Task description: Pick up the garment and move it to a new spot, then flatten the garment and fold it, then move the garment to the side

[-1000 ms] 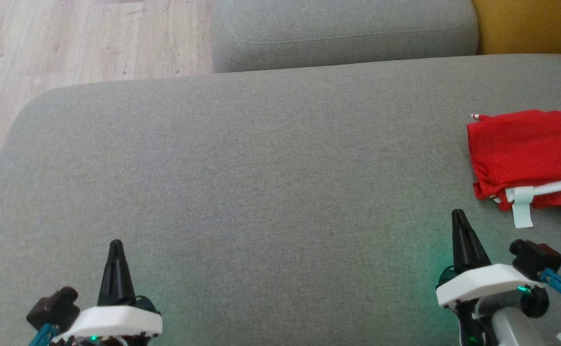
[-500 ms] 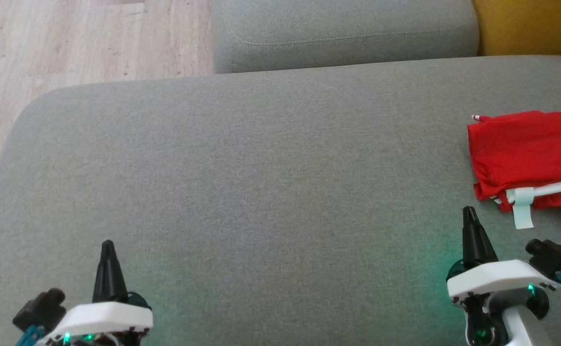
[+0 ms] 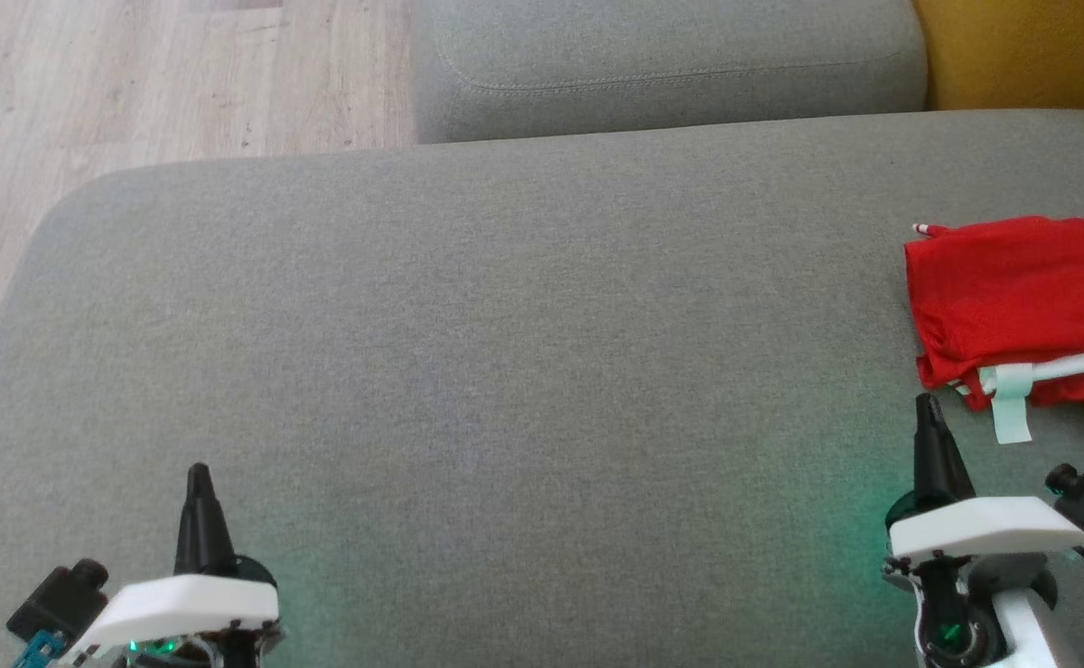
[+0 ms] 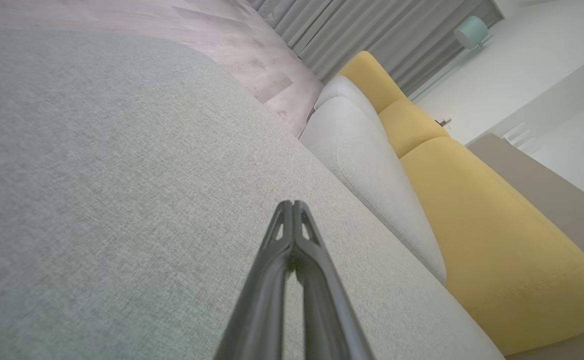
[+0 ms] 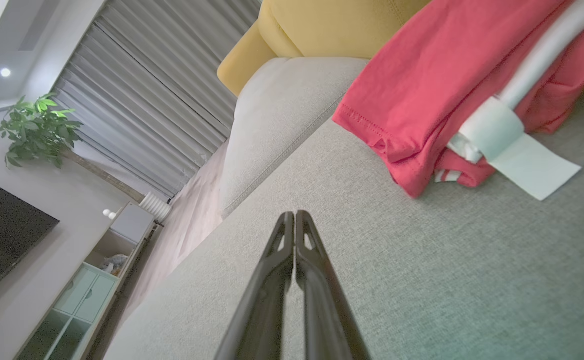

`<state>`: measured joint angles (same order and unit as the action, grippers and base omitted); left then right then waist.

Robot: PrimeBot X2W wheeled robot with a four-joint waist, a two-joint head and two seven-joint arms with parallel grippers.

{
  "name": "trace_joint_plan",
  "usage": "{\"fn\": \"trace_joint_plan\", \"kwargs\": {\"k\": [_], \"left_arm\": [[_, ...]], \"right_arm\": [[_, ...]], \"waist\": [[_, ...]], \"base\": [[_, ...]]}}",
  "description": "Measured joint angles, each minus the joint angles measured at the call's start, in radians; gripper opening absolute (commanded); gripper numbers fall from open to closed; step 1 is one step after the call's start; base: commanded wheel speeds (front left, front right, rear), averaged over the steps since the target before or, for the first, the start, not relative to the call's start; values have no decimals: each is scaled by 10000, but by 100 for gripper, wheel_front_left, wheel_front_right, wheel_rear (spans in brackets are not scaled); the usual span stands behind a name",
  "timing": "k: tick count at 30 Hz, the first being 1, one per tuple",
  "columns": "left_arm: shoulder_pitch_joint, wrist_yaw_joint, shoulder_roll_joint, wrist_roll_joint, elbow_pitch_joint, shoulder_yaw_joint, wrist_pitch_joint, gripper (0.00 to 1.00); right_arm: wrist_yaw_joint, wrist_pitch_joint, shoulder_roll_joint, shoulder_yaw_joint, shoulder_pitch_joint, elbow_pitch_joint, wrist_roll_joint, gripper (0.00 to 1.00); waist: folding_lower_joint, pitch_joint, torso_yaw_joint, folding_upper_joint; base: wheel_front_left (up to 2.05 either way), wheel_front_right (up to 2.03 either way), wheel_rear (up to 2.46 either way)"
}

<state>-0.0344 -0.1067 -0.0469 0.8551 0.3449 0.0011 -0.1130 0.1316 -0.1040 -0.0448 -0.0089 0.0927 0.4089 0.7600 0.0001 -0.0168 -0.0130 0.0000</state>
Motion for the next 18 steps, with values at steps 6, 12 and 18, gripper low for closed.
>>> {"fn": "trace_joint_plan", "kwargs": {"k": [6,12,18], "left_arm": [[0,-4,0,591,-48,27,201,0],[-3,-42,2,1174,-96,63,370,0],[-12,-75,2,1768,-176,173,527,0]], "right_arm": [[0,180,0,-77,-2,-86,669,0],[0,339,0,-190,-6,-174,1331,0],[0,481,0,-301,-8,-280,1998,0]], "waist": [[0,11,10,0],[0,22,21,0],[0,33,31,0]], "base": [[0,0,0],[0,0,0],[0,0,0]]}}
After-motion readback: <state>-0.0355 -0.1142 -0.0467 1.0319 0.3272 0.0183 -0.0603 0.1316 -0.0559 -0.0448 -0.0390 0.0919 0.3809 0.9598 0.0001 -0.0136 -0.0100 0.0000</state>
